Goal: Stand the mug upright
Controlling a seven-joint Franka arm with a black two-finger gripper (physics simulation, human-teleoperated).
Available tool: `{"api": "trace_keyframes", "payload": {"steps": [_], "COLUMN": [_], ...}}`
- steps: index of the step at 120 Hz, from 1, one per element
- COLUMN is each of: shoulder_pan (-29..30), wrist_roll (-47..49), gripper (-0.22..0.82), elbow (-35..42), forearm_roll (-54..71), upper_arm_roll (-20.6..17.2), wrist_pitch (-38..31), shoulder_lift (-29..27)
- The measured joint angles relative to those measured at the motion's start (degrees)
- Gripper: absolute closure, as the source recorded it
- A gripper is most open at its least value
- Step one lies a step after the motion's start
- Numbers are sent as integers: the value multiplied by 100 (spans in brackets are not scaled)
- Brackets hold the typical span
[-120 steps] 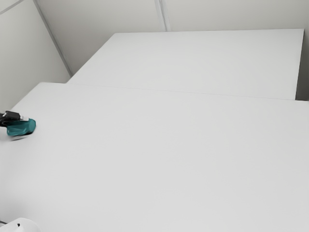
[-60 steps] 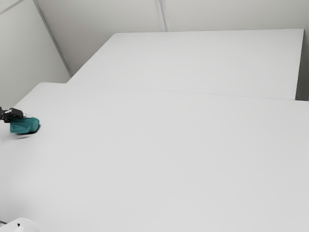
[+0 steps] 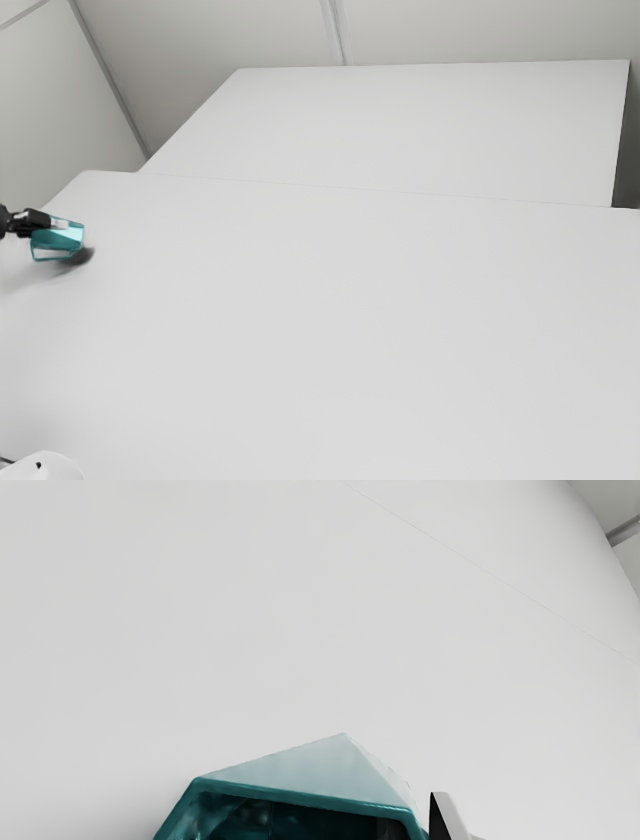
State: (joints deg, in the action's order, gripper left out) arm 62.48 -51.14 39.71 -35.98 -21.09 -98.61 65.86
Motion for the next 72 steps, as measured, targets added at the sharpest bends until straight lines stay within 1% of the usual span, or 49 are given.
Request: {"api": "trace_keyframes", "payload": {"steps": [19, 36, 52, 72], "shoulder_pan": [-129, -443, -808, -1487], "wrist_roll": [13, 43, 130, 371], "gripper": [75, 75, 75, 77], "elbow": [-7, 39, 532, 1652], "forearm_roll": [0, 99, 535, 1459], "upper_arm_roll": [-112, -114, -121, -78], "wrist_pitch": [22, 30, 18, -12], "shoulder_lift": [-163, -408, -1037, -2285]}}
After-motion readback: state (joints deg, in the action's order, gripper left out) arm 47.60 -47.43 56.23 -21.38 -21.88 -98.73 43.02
